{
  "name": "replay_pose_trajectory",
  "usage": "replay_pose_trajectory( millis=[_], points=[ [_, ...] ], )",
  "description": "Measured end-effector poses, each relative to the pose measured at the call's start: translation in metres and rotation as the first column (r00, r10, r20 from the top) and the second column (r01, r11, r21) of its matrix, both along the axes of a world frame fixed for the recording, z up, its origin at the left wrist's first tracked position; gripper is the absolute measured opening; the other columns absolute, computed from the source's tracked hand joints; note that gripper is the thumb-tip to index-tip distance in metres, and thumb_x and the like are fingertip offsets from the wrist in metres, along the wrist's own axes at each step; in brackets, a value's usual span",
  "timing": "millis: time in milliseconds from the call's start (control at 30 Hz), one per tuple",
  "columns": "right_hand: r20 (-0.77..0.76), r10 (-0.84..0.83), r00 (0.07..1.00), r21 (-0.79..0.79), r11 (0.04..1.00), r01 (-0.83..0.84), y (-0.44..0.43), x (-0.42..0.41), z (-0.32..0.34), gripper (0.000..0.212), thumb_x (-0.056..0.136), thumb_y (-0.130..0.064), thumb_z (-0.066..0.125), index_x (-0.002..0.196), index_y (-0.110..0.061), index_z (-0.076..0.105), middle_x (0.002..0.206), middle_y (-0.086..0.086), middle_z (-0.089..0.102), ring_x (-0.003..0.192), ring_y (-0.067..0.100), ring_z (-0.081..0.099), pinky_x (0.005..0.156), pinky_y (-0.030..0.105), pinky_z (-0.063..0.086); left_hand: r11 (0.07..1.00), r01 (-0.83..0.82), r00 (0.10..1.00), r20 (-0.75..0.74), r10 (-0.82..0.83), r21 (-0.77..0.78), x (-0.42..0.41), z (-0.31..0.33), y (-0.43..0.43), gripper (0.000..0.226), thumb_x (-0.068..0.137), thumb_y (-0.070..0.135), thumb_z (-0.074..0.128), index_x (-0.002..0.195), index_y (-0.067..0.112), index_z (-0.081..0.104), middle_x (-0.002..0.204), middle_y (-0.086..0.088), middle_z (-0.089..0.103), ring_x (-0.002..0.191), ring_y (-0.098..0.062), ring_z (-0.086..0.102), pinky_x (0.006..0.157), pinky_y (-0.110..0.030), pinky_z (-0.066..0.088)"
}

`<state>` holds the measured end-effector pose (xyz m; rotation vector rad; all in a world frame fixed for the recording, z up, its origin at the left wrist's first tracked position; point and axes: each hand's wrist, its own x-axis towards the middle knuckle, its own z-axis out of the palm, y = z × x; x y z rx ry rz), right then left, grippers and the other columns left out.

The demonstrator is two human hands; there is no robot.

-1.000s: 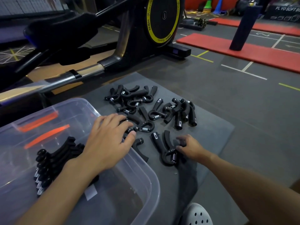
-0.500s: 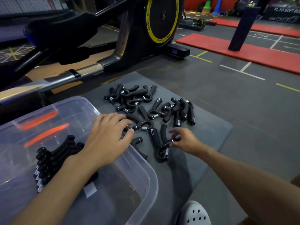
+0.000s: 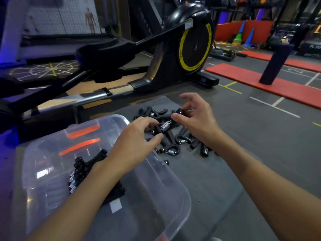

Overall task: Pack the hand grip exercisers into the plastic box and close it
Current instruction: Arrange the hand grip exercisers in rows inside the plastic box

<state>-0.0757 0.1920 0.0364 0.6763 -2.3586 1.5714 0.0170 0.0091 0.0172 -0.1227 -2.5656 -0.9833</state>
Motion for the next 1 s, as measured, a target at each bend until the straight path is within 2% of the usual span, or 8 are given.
replay_pose_trajectory(
  millis=[233, 300, 367, 500, 667, 800, 900, 1000],
  points=[
    [-0.002, 0.144, 0.99, 0.0, 0.99, -0.144, -0.061, 0.035, 0.023, 0.048, 0.075, -0.027, 0.08, 0.115, -0.035, 0.054, 0.078, -0.003, 0.057, 0.07, 0.023, 0.07, 0.068, 0.048, 0.059, 0.994, -0.09, 0.995, -0.032, 0.092, 0.066, 0.03, 0.018, -0.038, 0.019, 0.084, 0.03, 0.072, 0.103, 0.026, 0.07, 0.092, 0.014, 0.067, 0.083, -0.001, 0.058, 0.068, -0.016, 0.039],
    [0.013, 0.205, 0.979, -0.005, 0.979, -0.205, -0.078, 0.042, 0.027, 0.045, 0.078, -0.026, 0.078, 0.116, -0.031, 0.055, 0.081, -0.002, 0.061, 0.072, 0.018, 0.071, 0.068, 0.039, 0.059, 0.987, -0.138, 0.988, -0.066, 0.143, 0.078, 0.041, 0.02, -0.054, 0.017, 0.086, 0.025, 0.07, 0.103, 0.025, 0.072, 0.091, 0.014, 0.07, 0.079, 0.001, 0.059, 0.069, -0.014, 0.041],
    [0.039, 0.269, 0.962, 0.009, 0.963, -0.27, -0.092, 0.048, 0.032, 0.037, 0.081, -0.025, 0.076, 0.114, -0.027, 0.058, 0.085, -0.004, 0.066, 0.074, 0.007, 0.068, 0.069, 0.026, 0.054, 0.975, -0.187, 0.976, -0.095, 0.198, 0.119, 0.053, 0.02, -0.07, 0.016, 0.088, 0.022, 0.068, 0.102, 0.027, 0.074, 0.09, 0.014, 0.072, 0.081, 0.0, 0.062, 0.075, -0.021, 0.048],
    [0.056, 0.258, 0.964, 0.232, 0.936, -0.264, -0.111, 0.051, 0.031, 0.023, 0.084, -0.035, 0.07, 0.107, -0.031, 0.066, 0.104, -0.014, 0.064, 0.099, 0.001, 0.06, 0.082, 0.019, 0.046, 0.924, -0.284, 0.947, -0.073, 0.312, 0.256, 0.072, 0.01, -0.105, 0.017, 0.088, 0.021, 0.068, 0.102, 0.028, 0.075, 0.083, 0.015, 0.073, 0.075, 0.003, 0.063, 0.073, -0.023, 0.051],
    [0.176, 0.303, 0.937, 0.132, 0.936, -0.327, -0.13, 0.051, 0.024, 0.021, 0.087, -0.013, 0.069, 0.103, -0.026, 0.065, 0.102, -0.005, 0.068, 0.089, 0.001, 0.065, 0.076, 0.011, 0.052, 0.865, -0.265, 0.951, -0.034, 0.308, 0.426, 0.086, -0.003, -0.139, 0.018, 0.089, 0.022, 0.068, 0.099, 0.035, 0.075, 0.082, 0.012, 0.074, 0.078, -0.014, 0.07, 0.072, -0.046, 0.059],
    [0.315, 0.381, 0.869, -0.087, 0.924, -0.373, -0.137, 0.053, 0.02, 0.017, 0.087, 0.003, 0.064, 0.099, -0.009, 0.065, 0.093, 0.016, 0.07, 0.076, 0.023, 0.072, 0.075, 0.027, 0.059, 0.856, -0.25, 0.955, -0.028, 0.294, 0.452, 0.091, -0.002, -0.145, 0.021, 0.09, 0.018, 0.067, 0.104, 0.033, 0.073, 0.086, 0.011, 0.074, 0.083, -0.014, 0.07, 0.074, -0.039, 0.059],
    [0.31, 0.406, 0.86, -0.117, 0.914, -0.389, -0.139, 0.055, 0.018, 0.016, 0.086, 0.007, 0.063, 0.096, -0.006, 0.063, 0.092, 0.02, 0.068, 0.074, 0.027, 0.072, 0.075, 0.032, 0.06, 0.877, -0.26, 0.959, 0.006, 0.282, 0.404, 0.094, -0.001, -0.152, 0.019, 0.087, 0.026, 0.069, 0.104, 0.033, 0.071, 0.093, 0.012, 0.072, 0.089, -0.005, 0.066, 0.085, -0.032, 0.054],
    [0.314, 0.424, 0.849, -0.072, 0.903, -0.424, -0.141, 0.058, 0.015, 0.017, 0.087, 0.008, 0.062, 0.094, -0.008, 0.064, 0.092, 0.019, 0.068, 0.077, 0.03, 0.071, 0.08, 0.039, 0.059, 0.876, -0.21, 0.974, 0.013, 0.227, 0.433, 0.097, 0.007, -0.155, 0.034, 0.083, 0.03, 0.073, 0.114, 0.036, 0.061, 0.098, 0.009, 0.067, 0.089, -0.003, 0.064, 0.08, -0.024, 0.053]
  ],
)
